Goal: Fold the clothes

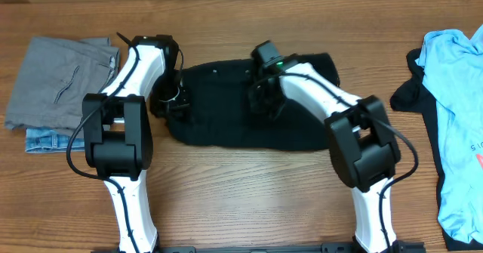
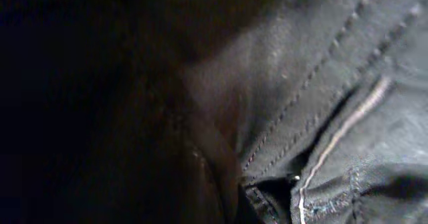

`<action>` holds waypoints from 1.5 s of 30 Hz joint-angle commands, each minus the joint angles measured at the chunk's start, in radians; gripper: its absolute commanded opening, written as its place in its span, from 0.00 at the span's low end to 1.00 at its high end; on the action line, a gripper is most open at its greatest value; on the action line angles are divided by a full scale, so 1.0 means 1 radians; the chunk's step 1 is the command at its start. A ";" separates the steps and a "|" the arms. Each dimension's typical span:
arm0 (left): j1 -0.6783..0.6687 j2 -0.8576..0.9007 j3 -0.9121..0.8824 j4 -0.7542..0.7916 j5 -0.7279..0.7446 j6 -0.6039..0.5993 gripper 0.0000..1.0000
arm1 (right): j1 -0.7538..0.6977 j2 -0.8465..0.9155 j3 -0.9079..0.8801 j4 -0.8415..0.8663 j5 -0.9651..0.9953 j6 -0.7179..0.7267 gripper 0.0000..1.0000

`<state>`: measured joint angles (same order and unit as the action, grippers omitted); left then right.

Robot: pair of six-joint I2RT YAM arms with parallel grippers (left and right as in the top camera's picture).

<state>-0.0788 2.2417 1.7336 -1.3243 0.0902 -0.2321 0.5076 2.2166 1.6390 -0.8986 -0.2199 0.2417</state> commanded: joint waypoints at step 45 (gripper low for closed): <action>-0.085 -0.177 0.289 -0.121 -0.153 0.008 0.04 | 0.202 -0.180 -0.117 0.041 -0.004 0.216 0.04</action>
<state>-0.1623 2.1090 1.9648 -1.4338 -0.0174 -0.2317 0.7109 2.0541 1.5291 -0.8516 -0.2352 0.4477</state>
